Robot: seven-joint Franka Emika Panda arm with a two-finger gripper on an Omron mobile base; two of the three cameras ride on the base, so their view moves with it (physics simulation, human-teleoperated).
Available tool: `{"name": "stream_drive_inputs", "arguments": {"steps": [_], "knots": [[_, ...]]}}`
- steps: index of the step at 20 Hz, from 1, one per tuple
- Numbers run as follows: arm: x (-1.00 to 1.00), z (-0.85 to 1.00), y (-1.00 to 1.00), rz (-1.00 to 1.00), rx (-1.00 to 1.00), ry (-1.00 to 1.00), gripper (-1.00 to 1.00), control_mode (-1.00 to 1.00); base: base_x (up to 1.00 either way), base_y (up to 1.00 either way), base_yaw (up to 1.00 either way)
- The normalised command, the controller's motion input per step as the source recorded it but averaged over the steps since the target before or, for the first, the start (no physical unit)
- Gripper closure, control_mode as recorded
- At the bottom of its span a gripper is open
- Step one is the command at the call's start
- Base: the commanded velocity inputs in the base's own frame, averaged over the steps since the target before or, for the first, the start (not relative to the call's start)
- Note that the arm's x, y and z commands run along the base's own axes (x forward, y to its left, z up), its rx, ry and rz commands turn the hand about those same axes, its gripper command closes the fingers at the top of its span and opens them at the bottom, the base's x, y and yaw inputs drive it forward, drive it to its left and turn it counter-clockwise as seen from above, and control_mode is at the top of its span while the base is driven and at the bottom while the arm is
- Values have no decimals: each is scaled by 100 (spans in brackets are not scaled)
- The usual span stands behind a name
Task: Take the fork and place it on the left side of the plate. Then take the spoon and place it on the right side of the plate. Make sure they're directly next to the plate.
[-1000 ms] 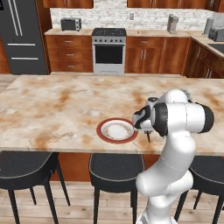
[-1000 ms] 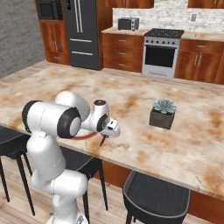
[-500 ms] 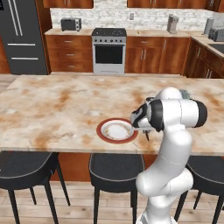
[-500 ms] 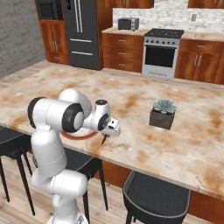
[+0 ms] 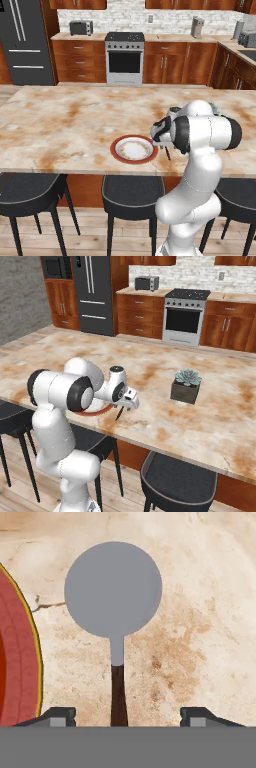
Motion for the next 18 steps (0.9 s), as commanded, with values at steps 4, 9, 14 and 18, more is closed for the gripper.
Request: {"name": "stream_drive_inputs", "arguments": {"steps": [4,9,14,18], "knots": [[-44,67,1,2,0,-14,-100,-100,0,0,0],[-55,65,24,1,0,-10,-100,-100,0,0,0],[-74,72,45,0,-1,-9,-100,-100,0,0,0],[-82,88,46,2,-2,-13,-100,-100,0,0,0]]}}
